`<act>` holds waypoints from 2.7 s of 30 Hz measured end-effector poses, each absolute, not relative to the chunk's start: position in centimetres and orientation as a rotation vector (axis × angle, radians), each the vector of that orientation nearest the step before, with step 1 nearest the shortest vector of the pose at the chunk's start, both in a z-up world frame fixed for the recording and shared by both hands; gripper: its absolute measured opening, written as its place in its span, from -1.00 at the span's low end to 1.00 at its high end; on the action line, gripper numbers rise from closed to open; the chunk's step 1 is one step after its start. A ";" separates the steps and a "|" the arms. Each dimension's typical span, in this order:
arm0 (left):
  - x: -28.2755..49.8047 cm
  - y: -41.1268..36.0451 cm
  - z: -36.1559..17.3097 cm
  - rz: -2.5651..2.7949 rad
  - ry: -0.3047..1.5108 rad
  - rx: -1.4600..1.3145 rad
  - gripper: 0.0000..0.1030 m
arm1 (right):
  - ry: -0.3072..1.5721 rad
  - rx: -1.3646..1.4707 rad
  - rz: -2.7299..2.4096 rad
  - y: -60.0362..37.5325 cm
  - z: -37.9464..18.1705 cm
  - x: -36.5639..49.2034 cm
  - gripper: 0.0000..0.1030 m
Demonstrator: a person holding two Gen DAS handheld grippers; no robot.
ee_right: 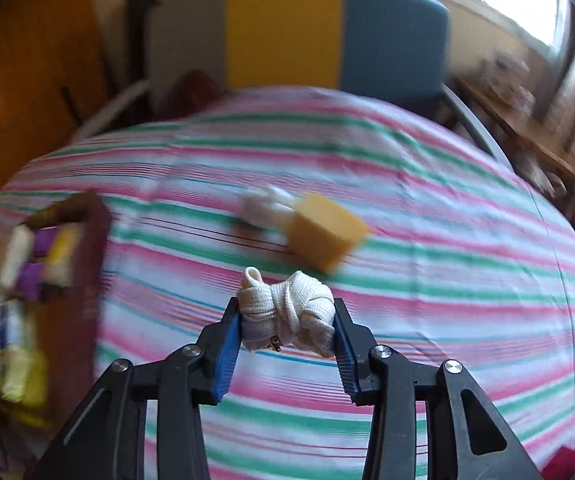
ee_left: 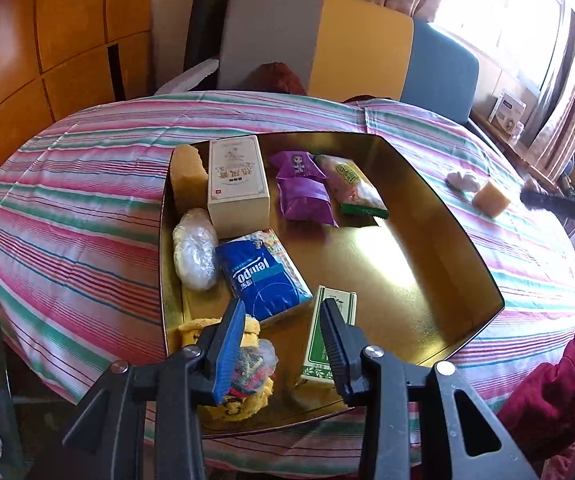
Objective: Organize objects
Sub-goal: 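Carry the green box into the gold tray and open the left gripper, then carry the white cloth bundle into the tray and release it with the right gripper, then reach the left gripper to the plastic-wrapped white ball and grasp it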
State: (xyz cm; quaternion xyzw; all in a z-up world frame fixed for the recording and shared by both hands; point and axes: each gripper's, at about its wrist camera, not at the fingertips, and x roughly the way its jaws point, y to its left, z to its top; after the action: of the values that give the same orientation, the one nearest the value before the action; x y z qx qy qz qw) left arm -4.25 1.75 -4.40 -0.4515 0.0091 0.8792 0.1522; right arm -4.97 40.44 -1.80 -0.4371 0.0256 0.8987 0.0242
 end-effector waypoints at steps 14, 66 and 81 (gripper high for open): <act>-4.4 -1.0 -4.6 2.551 -0.067 -1.302 -0.25 | -0.040 -1.773 2.986 16.4 -6.7 -10.9 -0.12; -3.9 11.3 -0.2 2.423 0.290 -1.125 -0.25 | 0.252 -1.119 2.656 46.7 -1.3 -4.3 0.57; -5.5 21.2 -1.3 2.265 0.415 -1.143 -0.25 | 0.537 -1.134 2.391 55.4 -5.2 -3.2 0.57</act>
State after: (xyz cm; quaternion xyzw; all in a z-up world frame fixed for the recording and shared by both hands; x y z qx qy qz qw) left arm -5.45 21.22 -1.32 -0.4266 0.1550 0.8453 0.2817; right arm -3.23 55.37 -5.19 -0.4098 0.1939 0.8641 0.2188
